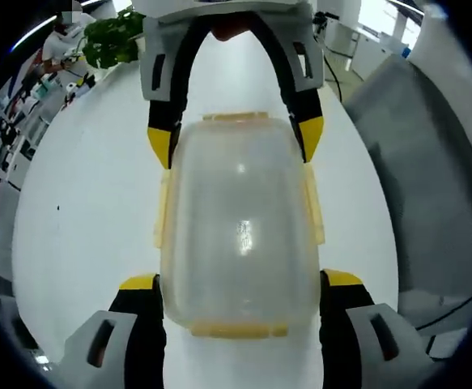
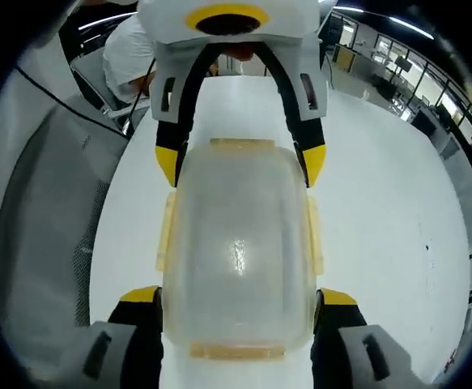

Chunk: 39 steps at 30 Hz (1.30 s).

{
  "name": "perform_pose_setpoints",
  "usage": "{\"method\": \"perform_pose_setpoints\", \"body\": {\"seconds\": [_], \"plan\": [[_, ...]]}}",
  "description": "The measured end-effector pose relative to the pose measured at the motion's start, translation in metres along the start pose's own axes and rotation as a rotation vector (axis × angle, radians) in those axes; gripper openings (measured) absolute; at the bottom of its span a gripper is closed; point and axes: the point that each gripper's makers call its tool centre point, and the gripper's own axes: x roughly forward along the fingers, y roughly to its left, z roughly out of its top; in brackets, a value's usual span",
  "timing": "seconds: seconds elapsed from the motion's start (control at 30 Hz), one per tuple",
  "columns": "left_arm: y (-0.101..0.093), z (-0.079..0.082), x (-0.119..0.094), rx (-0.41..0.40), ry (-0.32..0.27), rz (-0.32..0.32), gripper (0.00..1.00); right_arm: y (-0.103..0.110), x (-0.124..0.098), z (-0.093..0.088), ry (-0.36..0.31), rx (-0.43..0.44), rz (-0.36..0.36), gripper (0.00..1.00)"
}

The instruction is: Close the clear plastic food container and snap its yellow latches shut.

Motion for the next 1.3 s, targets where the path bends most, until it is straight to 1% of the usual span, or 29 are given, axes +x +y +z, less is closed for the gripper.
{"method": "perform_pose_setpoints", "body": {"seconds": [0.07, 0.17, 0.37, 0.53, 0.7, 0.8, 1.07, 1.2, 1.3], "plan": [[0.002, -0.013, -0.006, -0.006, 0.007, 0.003, 0.76, -0.003, 0.004, 0.01, -0.002, -0.006, 0.002, 0.74], [0.005, -0.028, -0.012, -0.014, 0.011, 0.007, 0.76, -0.006, 0.01, 0.025, -0.01, -0.014, 0.005, 0.74], [0.009, -0.054, -0.023, -0.022, 0.022, 0.012, 0.76, -0.012, 0.021, 0.051, -0.013, -0.023, 0.008, 0.75], [0.015, -0.069, -0.03, -0.03, 0.022, 0.014, 0.76, -0.018, 0.028, 0.067, -0.02, -0.03, 0.01, 0.75], [0.019, -0.083, -0.036, -0.039, 0.011, 0.018, 0.76, -0.023, 0.033, 0.079, -0.017, -0.039, 0.011, 0.75], [0.021, -0.087, -0.037, -0.03, 0.017, 0.014, 0.77, -0.024, 0.036, 0.084, -0.012, -0.033, 0.007, 0.75], [0.02, -0.086, -0.037, -0.03, 0.009, 0.011, 0.77, -0.024, 0.036, 0.084, -0.003, -0.031, 0.006, 0.75], [0.02, -0.086, -0.037, -0.027, 0.016, 0.012, 0.77, -0.023, 0.035, 0.084, -0.013, -0.03, 0.006, 0.76], [0.02, -0.085, -0.037, -0.023, 0.005, 0.011, 0.78, -0.024, 0.035, 0.084, -0.017, -0.025, 0.003, 0.76]]}}
